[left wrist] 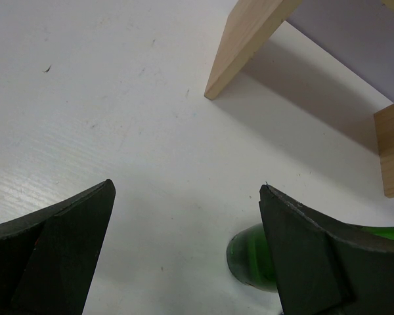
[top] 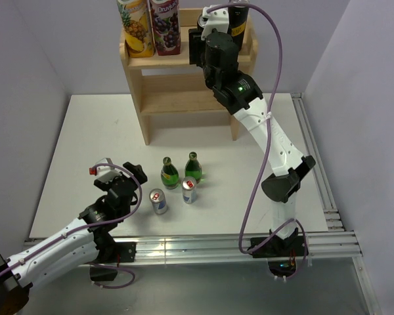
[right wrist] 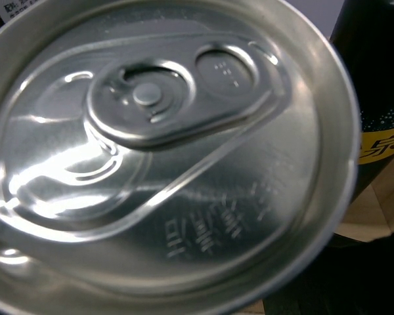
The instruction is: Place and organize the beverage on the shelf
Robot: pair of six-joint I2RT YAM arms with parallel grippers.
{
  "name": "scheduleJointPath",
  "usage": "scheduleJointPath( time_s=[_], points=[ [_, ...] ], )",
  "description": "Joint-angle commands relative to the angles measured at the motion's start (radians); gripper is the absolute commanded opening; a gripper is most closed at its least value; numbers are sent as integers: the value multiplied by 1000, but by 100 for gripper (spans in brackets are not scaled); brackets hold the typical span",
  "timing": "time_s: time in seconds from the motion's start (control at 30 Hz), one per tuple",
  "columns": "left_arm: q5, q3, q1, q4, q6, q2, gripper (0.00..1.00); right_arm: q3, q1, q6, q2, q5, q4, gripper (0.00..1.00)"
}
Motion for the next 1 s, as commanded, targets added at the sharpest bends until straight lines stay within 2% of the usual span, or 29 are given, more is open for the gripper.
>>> scheduleJointPath(
  time_s=[0.0,0.1,0.43,0.5,0.53,0.6,0.63,0.73,0.97],
  points=[
    [6,8,4,20,-1,-4,99,23,-20,-9,-5,16,180,0],
    [9,7,2,20,1,-12,99,-1,-27,-4,3,32,221,0],
    [7,5,4,21,3,-15,99,0,-61,40,63,39,206,0],
    [9,7,4,23,3,-13,99,-6,-63,43,63,44,202,8],
    [7,7,2,24,3,-13,99,-6,-63,45,63,42,201,24],
    [9,8,2,23,4,-12,99,-6,-61,46,61,41,195,47],
    [9,8,2,24,3,-10,99,-6,-63,48,60,41,192,62],
    [9,8,2,23,3,-13,99,-6,-61,48,64,41,188,90],
    [9,5,2,20,3,-16,99,-15,-63,51,66,44,183,92]
  ],
)
